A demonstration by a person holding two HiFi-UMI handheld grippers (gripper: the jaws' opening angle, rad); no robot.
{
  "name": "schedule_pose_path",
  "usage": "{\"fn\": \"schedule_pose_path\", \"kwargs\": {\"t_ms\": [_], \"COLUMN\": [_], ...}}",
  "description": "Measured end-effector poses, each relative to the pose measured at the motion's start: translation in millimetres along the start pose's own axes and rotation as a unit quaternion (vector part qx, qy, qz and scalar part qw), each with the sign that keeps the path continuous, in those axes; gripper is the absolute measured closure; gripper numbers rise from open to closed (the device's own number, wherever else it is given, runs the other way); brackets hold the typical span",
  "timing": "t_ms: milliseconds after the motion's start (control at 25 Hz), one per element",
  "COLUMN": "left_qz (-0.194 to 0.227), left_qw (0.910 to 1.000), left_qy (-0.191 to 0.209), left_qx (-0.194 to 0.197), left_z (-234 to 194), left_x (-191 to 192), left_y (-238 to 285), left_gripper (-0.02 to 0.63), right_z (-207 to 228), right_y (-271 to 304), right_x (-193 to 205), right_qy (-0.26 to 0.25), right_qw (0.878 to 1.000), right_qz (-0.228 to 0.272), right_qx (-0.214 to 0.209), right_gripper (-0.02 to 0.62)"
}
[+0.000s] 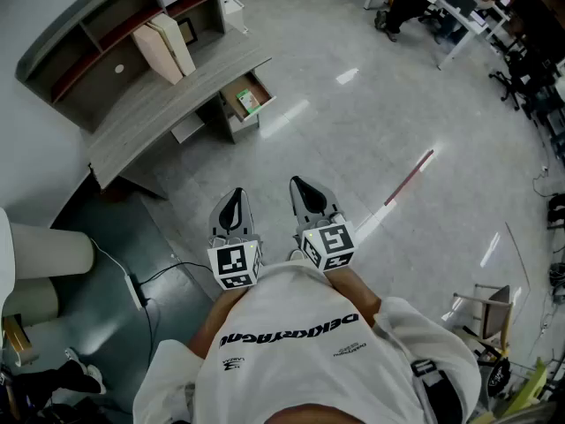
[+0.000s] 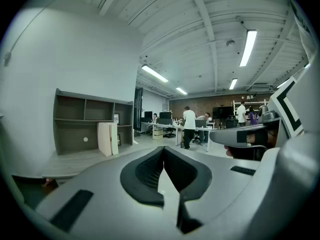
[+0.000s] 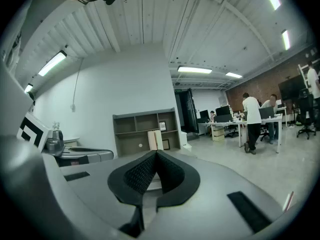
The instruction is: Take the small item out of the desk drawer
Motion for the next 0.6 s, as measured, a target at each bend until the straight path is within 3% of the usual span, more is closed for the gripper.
{"fn": "schedule_pose_path", "kwargs": {"t_ms": [600], "left_qz": [-0.011], "left_qw": [0.9999], "left_qy": [0.006], "left_qx": [-0.008], "left_z": [57], "left_x": [13], "left_y": [-7], "left_gripper": [0.589], "right_z": [26], "right_y": [-27], "right_x": [8], "right_qy": [0.001], "right_qw": [0.999], "right_qz": [0.0], "right_qx": [-0.037], "right_gripper": [0.565]}}
Point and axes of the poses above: the fingertips, and each gripper's own axes: y forward along the fingers, z to its right, x out of its underside, the point moved 1 cm from there along -y, backward along the fingers, and after that the axes turned 6 degrees about -x, right-handed, at the moved point
